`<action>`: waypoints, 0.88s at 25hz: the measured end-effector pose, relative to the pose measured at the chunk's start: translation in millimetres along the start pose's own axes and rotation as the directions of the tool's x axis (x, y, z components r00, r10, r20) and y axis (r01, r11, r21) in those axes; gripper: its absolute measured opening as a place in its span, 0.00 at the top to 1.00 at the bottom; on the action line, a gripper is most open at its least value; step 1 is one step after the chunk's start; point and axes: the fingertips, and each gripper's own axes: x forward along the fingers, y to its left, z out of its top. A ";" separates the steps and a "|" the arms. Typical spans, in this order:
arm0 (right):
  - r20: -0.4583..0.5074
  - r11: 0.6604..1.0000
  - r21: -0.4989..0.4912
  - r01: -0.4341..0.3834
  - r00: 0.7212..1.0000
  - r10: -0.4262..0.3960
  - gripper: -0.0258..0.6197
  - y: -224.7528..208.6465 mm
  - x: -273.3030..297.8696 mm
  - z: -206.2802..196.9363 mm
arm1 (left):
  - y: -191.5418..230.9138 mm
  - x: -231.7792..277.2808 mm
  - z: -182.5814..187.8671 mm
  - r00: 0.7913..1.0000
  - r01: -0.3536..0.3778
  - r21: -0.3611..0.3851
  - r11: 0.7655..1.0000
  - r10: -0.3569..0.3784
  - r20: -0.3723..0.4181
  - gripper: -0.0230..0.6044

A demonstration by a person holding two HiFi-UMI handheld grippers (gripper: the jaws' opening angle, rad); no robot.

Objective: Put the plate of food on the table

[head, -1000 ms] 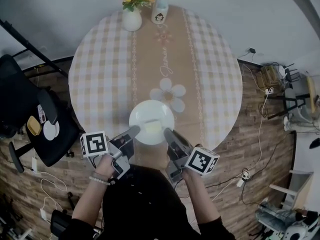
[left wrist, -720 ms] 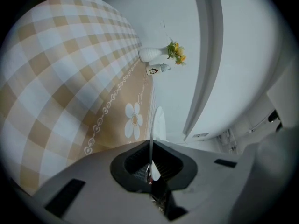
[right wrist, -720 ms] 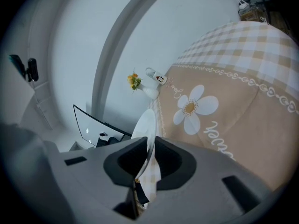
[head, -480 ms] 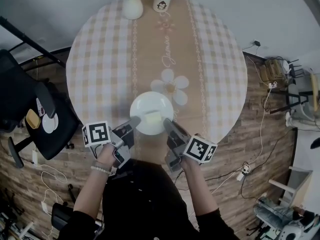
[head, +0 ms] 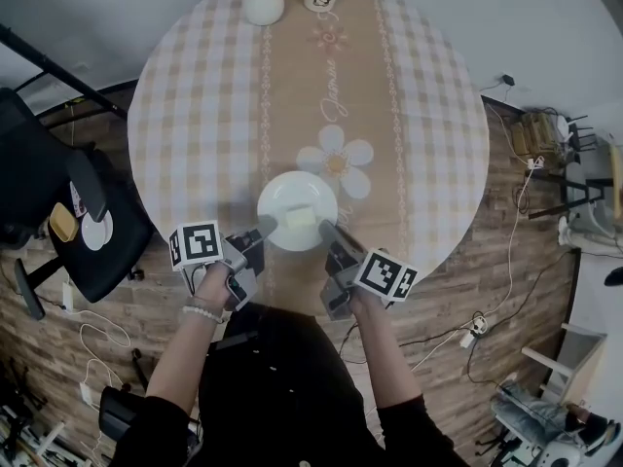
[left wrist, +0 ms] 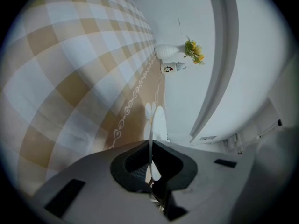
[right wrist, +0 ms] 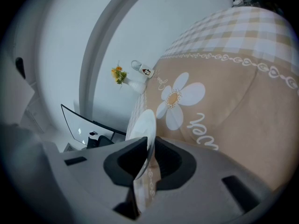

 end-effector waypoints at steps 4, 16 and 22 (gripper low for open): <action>0.001 1.000 0.020 0.014 1.000 -0.014 0.91 -11.1 3.6 -1.8 | 8.4 6.0 0.5 1.000 -0.019 0.006 1.000 0.019 -0.010 0.95; -0.025 0.998 0.025 0.060 0.998 -0.059 0.91 -35.6 14.6 -8.3 | 29.4 16.2 2.6 0.997 -0.076 -0.001 0.997 0.076 -0.007 0.95; -0.023 0.996 0.025 0.085 0.996 -0.085 0.91 -44.6 18.4 -7.3 | 36.1 21.7 3.8 0.996 -0.093 -0.006 0.996 0.093 -0.002 0.95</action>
